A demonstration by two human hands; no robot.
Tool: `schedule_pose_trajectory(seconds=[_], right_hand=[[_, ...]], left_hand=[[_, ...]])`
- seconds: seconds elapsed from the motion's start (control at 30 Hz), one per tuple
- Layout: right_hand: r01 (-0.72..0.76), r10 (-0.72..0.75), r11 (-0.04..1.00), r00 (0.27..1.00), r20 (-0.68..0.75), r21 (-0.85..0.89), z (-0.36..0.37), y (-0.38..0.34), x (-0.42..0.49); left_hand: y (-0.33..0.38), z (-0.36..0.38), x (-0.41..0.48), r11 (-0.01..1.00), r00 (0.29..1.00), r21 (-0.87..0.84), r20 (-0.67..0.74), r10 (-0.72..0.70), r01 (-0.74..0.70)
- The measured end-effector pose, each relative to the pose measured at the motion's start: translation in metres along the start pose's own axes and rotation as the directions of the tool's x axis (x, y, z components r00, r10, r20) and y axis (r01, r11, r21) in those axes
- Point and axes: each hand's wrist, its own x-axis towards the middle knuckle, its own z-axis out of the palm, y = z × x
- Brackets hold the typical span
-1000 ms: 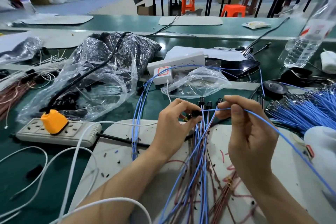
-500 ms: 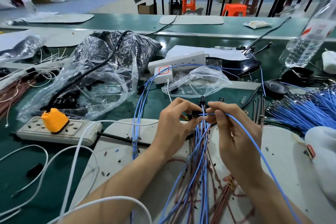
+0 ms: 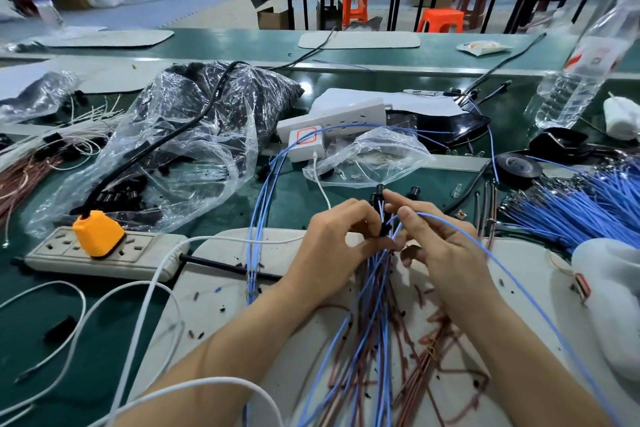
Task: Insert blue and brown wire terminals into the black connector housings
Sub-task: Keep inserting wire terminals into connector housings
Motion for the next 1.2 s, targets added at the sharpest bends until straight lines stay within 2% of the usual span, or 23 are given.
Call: schedule_pose_trajectory(seconds=[0.13, 0.23, 0.33, 0.4, 0.43, 0.5, 0.53, 0.6, 0.63, 0.67, 0.7, 0.73, 0.77, 0.8, 0.83, 0.87, 0.9, 0.97, 1.03, 1.2], right_hand=[[-0.180, 0.169, 0.967, 0.983, 0.074, 0.179, -0.001, 0.001, 0.001], [-0.140, 0.131, 0.967, 0.990, 0.057, 0.215, -0.002, 0.000, 0.002], [-0.069, 0.092, 0.959, 0.993, -0.071, 0.276, -0.002, -0.003, 0.003], [-0.069, 0.156, 0.890, 0.975, -0.159, 0.451, -0.007, -0.008, 0.007], [-0.065, 0.196, 0.835, 0.963, -0.186, 0.546, -0.012, -0.011, 0.009], [-0.028, 0.251, 0.751, 0.936, -0.246, 0.660, -0.023, -0.017, 0.014], [-0.006, 0.268, 0.733, 0.922, -0.280, 0.681, -0.027, -0.018, 0.016], [0.029, 0.272, 0.739, 0.901, -0.337, 0.673, -0.031, -0.019, 0.018], [0.041, 0.257, 0.762, 0.897, -0.360, 0.646, -0.030, -0.018, 0.018], [0.055, 0.221, 0.806, 0.896, -0.386, 0.589, -0.029, -0.017, 0.017], [0.075, 0.147, 0.878, 0.898, -0.415, 0.472, -0.027, -0.016, 0.015], [0.103, 0.034, 0.952, 0.902, -0.431, 0.290, -0.025, -0.016, 0.013], [0.139, -0.093, 0.987, 0.905, -0.415, 0.083, -0.022, -0.015, 0.010], [0.184, -0.206, 0.978, 0.906, -0.370, -0.093, -0.018, -0.014, 0.007], [0.233, -0.293, 0.948, 0.906, -0.306, -0.218, -0.014, -0.013, 0.003], [0.288, -0.367, 0.906, 0.899, -0.239, -0.310, -0.009, -0.012, -0.001], [0.346, -0.433, 0.859, 0.884, -0.176, -0.379, -0.003, -0.011, -0.005], [0.414, -0.505, 0.792, 0.857, -0.102, -0.448, 0.007, -0.008, -0.010], [0.443, -0.531, 0.776, 0.843, -0.086, -0.448, 0.011, -0.006, -0.012], [0.503, -0.582, 0.745, 0.812, -0.056, -0.438, 0.013, -0.004, -0.014]], left_hand=[[-0.002, -0.002, 0.001, 0.999, 0.999, -0.038, -0.030, 0.029, -0.030], [-0.001, -0.003, 0.001, 0.998, 0.999, -0.067, -0.040, 0.001, -0.004], [0.000, -0.012, 0.004, 0.988, 0.991, 0.090, -0.041, 0.128, -0.124], [-0.004, -0.029, 0.010, 0.953, 0.969, 0.269, -0.163, 0.186, -0.137], [-0.008, -0.039, 0.014, 0.926, 0.940, 0.367, -0.279, 0.196, -0.084], [-0.020, -0.061, 0.020, 0.886, 0.829, 0.450, -0.533, 0.169, 0.109], [-0.026, -0.071, 0.021, 0.872, 0.773, 0.433, -0.625, 0.107, 0.230], [-0.035, -0.084, 0.021, 0.820, 0.697, 0.329, -0.708, -0.115, 0.469], [-0.038, -0.086, 0.020, 0.776, 0.669, 0.301, -0.715, -0.201, 0.555], [-0.039, -0.084, 0.018, 0.742, 0.667, 0.321, -0.711, -0.221, 0.588], [-0.036, -0.080, 0.017, 0.736, 0.697, 0.380, -0.697, -0.170, 0.560], [-0.030, -0.075, 0.018, 0.765, 0.741, 0.451, -0.670, -0.050, 0.460], [-0.023, -0.069, 0.019, 0.810, 0.784, 0.506, -0.613, 0.095, 0.297], [-0.015, -0.061, 0.019, 0.858, 0.823, 0.505, -0.525, 0.217, 0.095], [-0.007, -0.050, 0.018, 0.892, 0.874, 0.441, -0.391, 0.290, -0.099], [0.001, -0.038, 0.015, 0.913, 0.920, 0.339, -0.234, 0.314, -0.225], [0.006, -0.028, 0.012, 0.934, 0.949, 0.234, -0.100, 0.300, -0.271], [0.010, -0.012, 0.005, 0.979, 0.980, 0.058, 0.002, 0.198, -0.198], [0.009, -0.005, 0.001, 0.993, 0.994, -0.048, -0.029, 0.103, -0.104], [0.003, -0.006, 0.001, 0.994, 0.997, -0.080, -0.030, 0.074, -0.076]])
